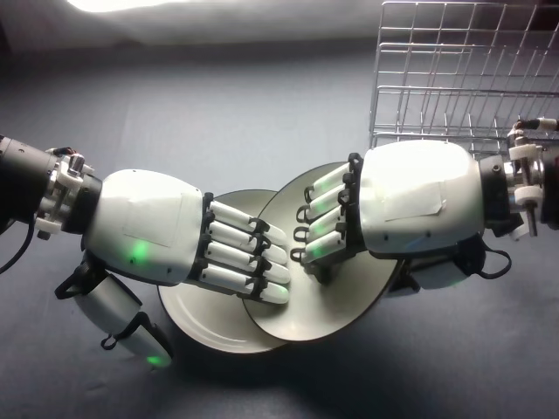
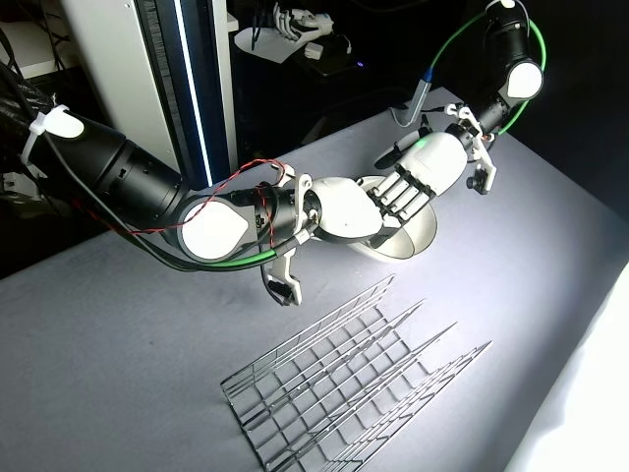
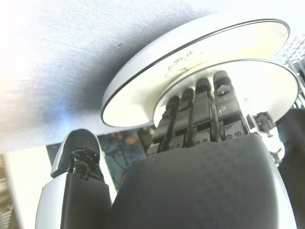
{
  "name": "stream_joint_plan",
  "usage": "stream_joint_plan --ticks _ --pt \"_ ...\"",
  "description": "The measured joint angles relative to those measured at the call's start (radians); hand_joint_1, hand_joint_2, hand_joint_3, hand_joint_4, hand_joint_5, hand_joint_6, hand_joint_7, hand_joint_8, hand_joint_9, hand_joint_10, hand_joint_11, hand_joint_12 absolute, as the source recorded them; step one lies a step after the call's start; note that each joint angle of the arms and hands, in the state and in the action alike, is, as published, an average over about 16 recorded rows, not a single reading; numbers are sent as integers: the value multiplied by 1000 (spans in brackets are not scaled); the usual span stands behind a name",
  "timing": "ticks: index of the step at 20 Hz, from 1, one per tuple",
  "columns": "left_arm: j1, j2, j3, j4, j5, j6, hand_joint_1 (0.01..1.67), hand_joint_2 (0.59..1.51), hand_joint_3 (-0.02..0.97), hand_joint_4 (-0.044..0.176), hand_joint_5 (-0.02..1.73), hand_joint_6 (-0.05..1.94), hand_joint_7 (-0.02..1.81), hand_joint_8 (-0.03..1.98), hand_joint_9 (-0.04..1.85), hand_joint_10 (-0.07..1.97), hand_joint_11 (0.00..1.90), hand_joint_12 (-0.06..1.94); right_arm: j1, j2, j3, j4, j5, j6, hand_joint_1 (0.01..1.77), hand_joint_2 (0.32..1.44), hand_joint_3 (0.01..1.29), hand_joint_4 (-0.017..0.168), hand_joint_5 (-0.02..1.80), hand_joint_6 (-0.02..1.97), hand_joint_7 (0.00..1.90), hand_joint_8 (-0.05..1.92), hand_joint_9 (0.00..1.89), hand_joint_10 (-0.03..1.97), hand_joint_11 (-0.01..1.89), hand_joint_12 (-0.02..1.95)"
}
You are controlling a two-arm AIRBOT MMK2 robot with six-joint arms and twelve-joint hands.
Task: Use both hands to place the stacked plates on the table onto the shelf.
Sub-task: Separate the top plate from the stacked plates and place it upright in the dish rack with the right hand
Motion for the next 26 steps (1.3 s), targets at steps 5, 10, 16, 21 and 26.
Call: stream_joint_plan --ticks 5,10,16,21,26 --pt "-1 6 -3 -2 3 -3 16 1209 14 -8 -12 -34 -10 -20 18 7 22 10 7 -1 -1 -2 15 -6 1130 1065 12 -5 614 1028 679 806 614 1133 620 1636" --pt "-11 32 -15 -5 13 -15 16 1210 14 -6 -8 -31 -2 -10 18 8 22 10 28 1 -16 -5 12 -8 1167 1027 12 -5 660 1209 724 1027 719 1256 751 1623" --pt "-44 109 -54 -33 30 -40 16 1211 14 -1 7 -14 8 1 18 8 21 10 64 14 -53 -6 -12 -7 1215 1021 13 -3 705 1237 787 1037 789 1313 767 1639" --pt "-89 201 -98 -57 40 -81 15 1211 14 2 15 1 16 7 18 8 20 10 101 31 -91 1 -37 -2 1261 1025 13 -2 736 1246 838 1043 823 1354 752 1667" --pt "-131 296 -136 -74 42 -128 15 1211 15 2 19 11 17 7 20 8 20 10 139 54 -134 38 -58 4 1299 1036 13 -1 750 1246 873 1062 837 1369 736 1686"
